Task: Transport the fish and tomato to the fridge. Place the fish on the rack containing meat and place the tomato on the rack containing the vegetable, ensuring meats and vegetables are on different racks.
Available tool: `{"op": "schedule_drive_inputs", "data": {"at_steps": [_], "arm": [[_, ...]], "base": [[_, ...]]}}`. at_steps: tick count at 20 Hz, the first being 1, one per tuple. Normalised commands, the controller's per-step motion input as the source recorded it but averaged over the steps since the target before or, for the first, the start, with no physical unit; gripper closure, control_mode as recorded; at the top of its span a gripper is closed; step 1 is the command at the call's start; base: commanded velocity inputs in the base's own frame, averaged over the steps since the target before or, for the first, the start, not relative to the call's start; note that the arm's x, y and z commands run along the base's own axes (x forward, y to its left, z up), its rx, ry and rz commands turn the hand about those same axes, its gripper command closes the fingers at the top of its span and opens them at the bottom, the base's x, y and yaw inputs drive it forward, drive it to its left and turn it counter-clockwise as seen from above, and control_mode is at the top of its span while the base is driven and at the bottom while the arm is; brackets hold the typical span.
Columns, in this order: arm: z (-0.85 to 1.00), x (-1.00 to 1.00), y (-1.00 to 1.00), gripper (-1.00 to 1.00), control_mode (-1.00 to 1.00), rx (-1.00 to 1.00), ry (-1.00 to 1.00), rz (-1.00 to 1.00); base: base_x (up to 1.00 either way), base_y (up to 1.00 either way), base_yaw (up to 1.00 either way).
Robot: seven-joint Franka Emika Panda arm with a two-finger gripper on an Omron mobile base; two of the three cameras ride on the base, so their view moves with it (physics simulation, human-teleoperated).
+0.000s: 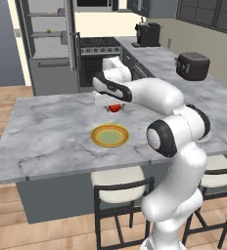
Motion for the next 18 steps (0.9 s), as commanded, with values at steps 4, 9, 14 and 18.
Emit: {"op": "schedule_drive_inputs", "data": {"at_steps": [4,9,14,18], "arm": [[0.78,-1.00,-0.14,1.00,-1.00,0.00,-0.63,0.02],[0.77,-0.94,-0.20,1.00,-1.00,0.06,-0.37,0.00],[0.76,-0.96,-0.19,1.00,-1.00,0.11,-0.31,0.00],[0.56,-0.98,-0.20,1.00,-1.00,0.09,-0.22,0.00]], "base": [[0.00,0.00,0.00],[0.00,0.00,0.00],[0.00,0.00,0.00],[0.00,0.00,0.00]]}}
